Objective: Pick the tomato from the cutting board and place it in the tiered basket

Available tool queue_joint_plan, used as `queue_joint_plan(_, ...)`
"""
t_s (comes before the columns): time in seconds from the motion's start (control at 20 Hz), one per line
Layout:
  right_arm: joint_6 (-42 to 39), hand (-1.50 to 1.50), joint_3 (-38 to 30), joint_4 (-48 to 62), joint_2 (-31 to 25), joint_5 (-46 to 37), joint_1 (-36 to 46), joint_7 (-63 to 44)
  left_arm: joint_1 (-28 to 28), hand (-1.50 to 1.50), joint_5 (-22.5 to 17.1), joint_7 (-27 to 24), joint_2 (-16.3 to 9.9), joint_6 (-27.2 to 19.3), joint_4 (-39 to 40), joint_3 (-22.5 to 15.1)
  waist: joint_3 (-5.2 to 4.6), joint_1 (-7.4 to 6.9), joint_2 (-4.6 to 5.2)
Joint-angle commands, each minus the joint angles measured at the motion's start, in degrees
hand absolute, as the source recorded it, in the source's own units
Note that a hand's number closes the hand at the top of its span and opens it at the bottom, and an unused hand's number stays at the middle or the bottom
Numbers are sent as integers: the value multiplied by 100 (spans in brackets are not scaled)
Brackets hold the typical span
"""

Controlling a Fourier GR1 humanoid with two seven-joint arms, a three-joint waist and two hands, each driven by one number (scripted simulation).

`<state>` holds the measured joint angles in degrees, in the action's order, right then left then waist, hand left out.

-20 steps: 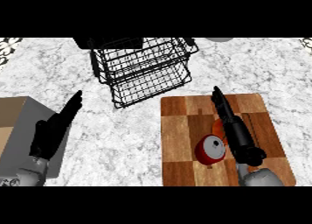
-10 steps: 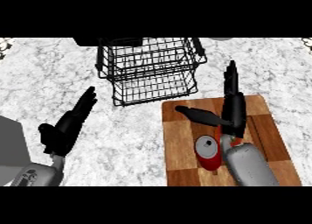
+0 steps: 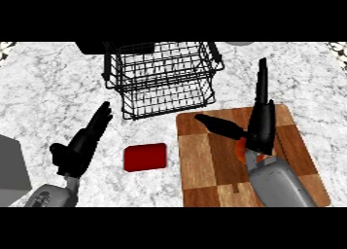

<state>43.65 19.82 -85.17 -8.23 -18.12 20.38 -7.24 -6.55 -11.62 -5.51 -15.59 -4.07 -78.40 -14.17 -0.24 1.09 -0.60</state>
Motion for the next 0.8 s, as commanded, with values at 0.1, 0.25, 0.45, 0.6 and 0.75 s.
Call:
queue_joint_plan(0.1,-937,-150,458,157,-1165,-1334,-215,-1819,147,0,-11,-114,-57,-3,57,98,-69,217,-96)
queue_joint_plan(0.25,-1910,-150,772,197,-1642,-1608,-279,-2610,177,0,12,-148,-78,-15,94,116,-91,255,-103)
queue_joint_plan(0.45,-3186,-150,1167,-163,-1938,-1941,61,-3900,169,0,-24,-128,-60,39,137,115,-75,176,-94)
queue_joint_plan(0.6,-4198,-150,1388,-884,-1950,-1881,332,-4933,156,0,7,-159,-81,87,168,99,-45,163,-88)
queue_joint_plan(0.75,-4923,-150,1561,-1797,-1677,-1891,552,-6244,170,0,-115,-64,-163,189,56,187,-22,125,-96)
